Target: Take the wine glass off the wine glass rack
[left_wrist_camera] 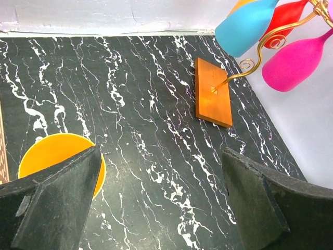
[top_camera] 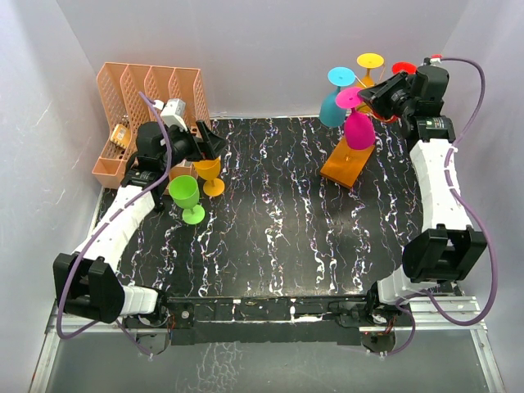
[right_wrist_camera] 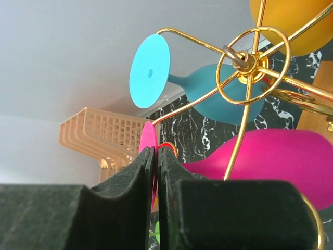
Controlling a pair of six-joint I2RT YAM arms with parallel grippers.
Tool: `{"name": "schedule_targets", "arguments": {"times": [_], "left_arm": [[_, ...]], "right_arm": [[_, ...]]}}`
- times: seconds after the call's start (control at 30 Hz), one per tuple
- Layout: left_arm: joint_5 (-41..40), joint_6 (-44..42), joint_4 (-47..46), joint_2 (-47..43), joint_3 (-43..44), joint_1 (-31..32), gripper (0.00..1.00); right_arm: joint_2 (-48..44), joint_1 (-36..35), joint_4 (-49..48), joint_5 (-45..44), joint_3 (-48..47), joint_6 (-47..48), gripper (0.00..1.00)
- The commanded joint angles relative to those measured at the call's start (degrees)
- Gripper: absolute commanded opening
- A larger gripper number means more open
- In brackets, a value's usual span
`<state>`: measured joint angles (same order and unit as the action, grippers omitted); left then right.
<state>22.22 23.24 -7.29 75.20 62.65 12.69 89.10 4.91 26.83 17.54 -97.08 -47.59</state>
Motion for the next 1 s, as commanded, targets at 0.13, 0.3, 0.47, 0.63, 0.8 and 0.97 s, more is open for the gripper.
{"name": "schedule_targets", "arguments": {"times": [0.13,0.3,0.47,0.63,0.8,0.97], "left_arm": [[1.0,0.8,-1.4,0.1,0.7,-1.0,0.97],[1.1,1.1,-1.5,0.2,0.6,-1.4,0.97],[1.6,1.7,-1.8,0.3,0.6,-1.7,0.97],[1.7,1.8,-1.9,0.4,0.6,-1.8,0.97],[1.8,1.8,-1.9,0.5,0.5,-1.8,0.97],[1.6,1.7,-1.8,0.4,0.6,-1.9,0.97]], "right_arm": [[-3.1,3.3,-11.3,10.5,4.8,-12.0,0.08],[-2.4,3.6,-14.4,14.5,5.7,-14.8,0.07],[-1.1,3.6,-19.2,21.4,5.7,-16.0,0.07],[0.5,3.6,-19.5,22.2,4.4,-16.3,0.07],[2.1,3.6,-18.2,22.1,1.8,-16.4,0.07],[3.5,3.6,-17.4,21.0,0.8,-16.9,0.07]]}}
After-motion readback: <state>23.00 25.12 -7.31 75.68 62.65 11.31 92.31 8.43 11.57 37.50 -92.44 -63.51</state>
